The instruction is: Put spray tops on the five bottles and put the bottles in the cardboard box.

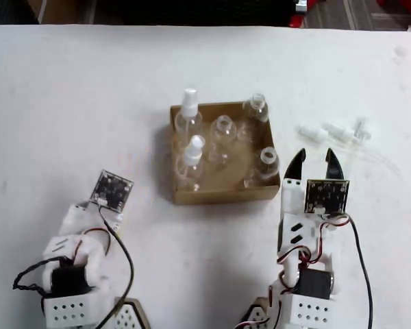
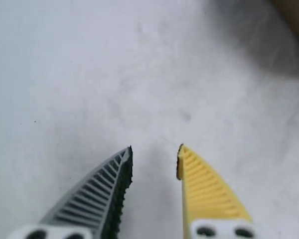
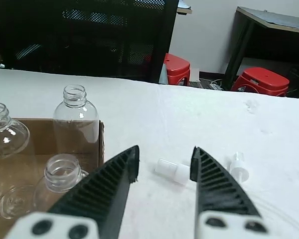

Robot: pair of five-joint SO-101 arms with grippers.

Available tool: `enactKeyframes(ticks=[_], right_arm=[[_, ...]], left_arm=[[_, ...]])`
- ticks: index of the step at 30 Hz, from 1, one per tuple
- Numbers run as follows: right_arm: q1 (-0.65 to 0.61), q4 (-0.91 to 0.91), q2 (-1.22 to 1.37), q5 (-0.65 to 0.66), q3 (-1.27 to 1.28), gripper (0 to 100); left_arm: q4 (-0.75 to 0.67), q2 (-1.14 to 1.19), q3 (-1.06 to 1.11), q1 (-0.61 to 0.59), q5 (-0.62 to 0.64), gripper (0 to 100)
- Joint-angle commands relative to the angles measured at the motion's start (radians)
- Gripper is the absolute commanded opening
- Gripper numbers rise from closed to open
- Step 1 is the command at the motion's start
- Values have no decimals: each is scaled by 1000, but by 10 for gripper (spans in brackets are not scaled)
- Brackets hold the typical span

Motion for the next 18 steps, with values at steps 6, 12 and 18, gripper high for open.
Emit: enactKeyframes(ticks=[6, 12, 18], right_arm=[[-1, 4, -1, -3, 9, 149], [36, -22, -2, -12, 9, 151], [97, -61, -1, -57, 3, 152]], left_arm=[[-12, -5, 2, -13, -3, 139], [-12, -5, 2, -13, -8, 140], [-18, -5, 2, -13, -3, 140]])
